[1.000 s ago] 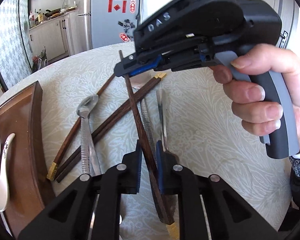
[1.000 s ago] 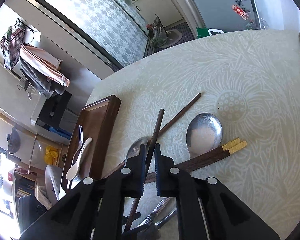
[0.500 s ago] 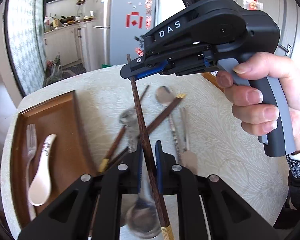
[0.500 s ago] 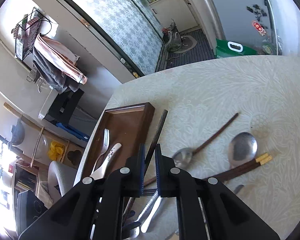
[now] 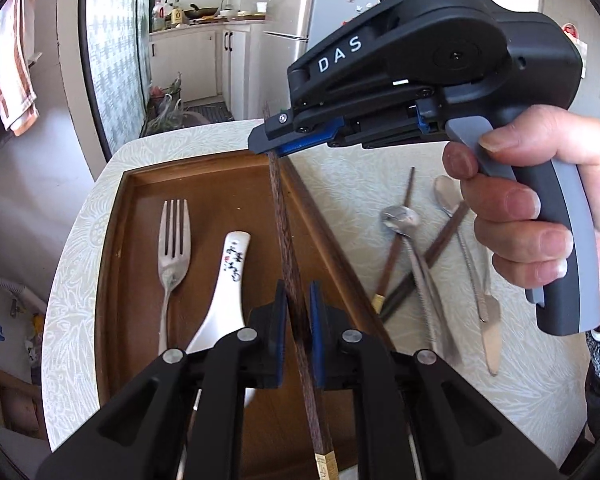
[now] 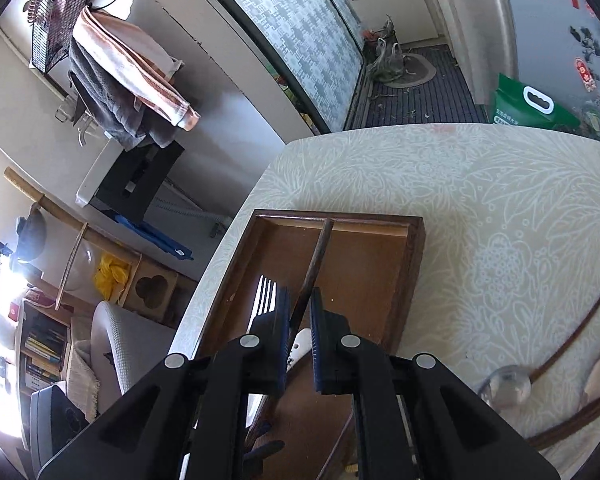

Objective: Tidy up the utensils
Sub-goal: 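Lift the chopstick with the left tool and carry it over the tray, then lower the chopstick into the tray and open the left tool, then move the left tool to the serrated steel knife in the pile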

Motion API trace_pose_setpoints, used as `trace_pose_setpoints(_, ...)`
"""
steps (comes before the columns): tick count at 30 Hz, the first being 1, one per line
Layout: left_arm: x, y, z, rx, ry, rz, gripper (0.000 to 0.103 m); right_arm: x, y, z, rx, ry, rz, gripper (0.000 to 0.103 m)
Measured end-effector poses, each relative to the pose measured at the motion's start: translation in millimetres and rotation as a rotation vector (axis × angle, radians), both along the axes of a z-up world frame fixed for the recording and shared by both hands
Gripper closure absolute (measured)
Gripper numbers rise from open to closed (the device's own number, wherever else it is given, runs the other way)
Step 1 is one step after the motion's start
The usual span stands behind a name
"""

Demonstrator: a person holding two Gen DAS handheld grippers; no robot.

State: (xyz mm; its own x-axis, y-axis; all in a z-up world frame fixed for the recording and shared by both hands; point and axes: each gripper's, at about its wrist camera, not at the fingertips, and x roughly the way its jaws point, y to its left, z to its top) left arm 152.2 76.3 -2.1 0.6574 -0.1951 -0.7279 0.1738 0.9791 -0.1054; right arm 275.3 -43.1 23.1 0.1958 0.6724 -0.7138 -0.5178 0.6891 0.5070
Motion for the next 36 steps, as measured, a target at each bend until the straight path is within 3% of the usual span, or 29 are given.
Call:
trace_pose_setpoints(13,22,-7,-23,0.029,0.061,0.043,0.090,26,19,-34,-0.115,0.038,0.010,0.089)
trace_pose_setpoints(15,22,-9,-24,0.038,0.059,0.045,0.090,23,21,-38,-0.126,0.041,0.024,0.069)
trace_pose_setpoints(16,21,-11,-24,0.045,0.057,0.045,0.090,20,21,-37,-0.120,0.038,0.032,0.067)
trace_pose_setpoints(18,19,-15,-24,0.056,0.054,0.045,0.090,16,17,-33,-0.107,0.048,0.030,0.049)
trace_pose_setpoints(20,18,-15,-24,0.048,0.057,0.045,0.080,11,10,-25,-0.074,0.054,0.041,0.041)
trace_pose_setpoints(21,15,-14,-23,0.042,0.057,0.042,0.054,8,5,-21,-0.071,0.045,0.045,0.035)
trace_pose_setpoints(22,11,-13,-21,0.027,0.048,0.039,0.042,3,-4,-14,-0.072,0.027,0.042,0.032)
trace_pose_setpoints(27,-12,-20,-3,0.030,-0.012,0.001,0.027,-11,-70,17,-0.029,-0.038,0.011,0.022)
trace_pose_setpoints(31,-33,-44,19,0.033,-0.072,-0.093,0.019,-14,-137,29,-0.022,-0.085,-0.068,0.020)
trace_pose_setpoints(36,-44,-80,24,0.015,-0.101,-0.201,0.019,-10,-202,19,-0.009,-0.082,-0.169,0.021)
